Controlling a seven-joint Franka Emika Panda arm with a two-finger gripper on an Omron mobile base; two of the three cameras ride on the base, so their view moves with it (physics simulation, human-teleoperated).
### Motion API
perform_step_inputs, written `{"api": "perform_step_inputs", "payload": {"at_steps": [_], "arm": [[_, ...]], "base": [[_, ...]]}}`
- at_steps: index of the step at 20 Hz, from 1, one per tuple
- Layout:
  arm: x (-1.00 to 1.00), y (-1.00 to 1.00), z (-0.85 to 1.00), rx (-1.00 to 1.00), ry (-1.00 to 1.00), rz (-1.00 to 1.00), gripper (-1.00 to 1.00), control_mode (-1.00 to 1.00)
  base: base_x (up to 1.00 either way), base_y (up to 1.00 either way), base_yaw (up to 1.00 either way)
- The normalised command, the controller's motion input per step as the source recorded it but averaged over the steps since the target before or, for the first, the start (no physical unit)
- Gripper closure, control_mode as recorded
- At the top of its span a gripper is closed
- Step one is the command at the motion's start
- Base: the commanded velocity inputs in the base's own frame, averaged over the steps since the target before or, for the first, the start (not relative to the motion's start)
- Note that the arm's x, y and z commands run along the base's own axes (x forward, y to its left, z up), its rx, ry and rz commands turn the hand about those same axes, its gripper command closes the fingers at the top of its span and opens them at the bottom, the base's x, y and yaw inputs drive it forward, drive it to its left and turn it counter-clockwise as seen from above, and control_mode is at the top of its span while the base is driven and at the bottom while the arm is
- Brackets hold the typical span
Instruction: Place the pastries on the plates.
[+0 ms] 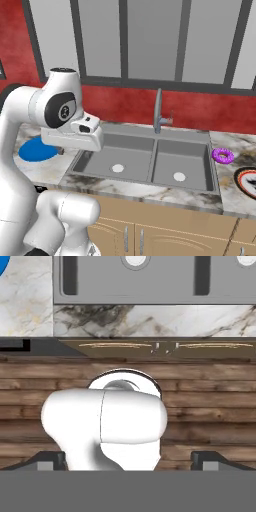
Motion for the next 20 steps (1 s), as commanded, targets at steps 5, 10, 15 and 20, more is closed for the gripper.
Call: {"api": "perform_step_inputs", "payload": {"at_steps": [5,10,15,20], "arm": [[0.00,0.00,0.00,0.00,0.00,0.00,-1.00,1.00],[0.00,0.00,0.00,0.00,0.00,0.00,-1.00,1.00],[0.00,0.00,0.00,0.00,0.00,0.00,-1.00,1.00],[0.00,0.00,0.00,0.00,0.00,0.00,-1.00,1.00]], "base": [[-0.15,-0.39,0.00],[-0.31,-0.98,-0.01],[-0.15,-1.00,-0.02],[0.00,-0.84,-0.13]]}}
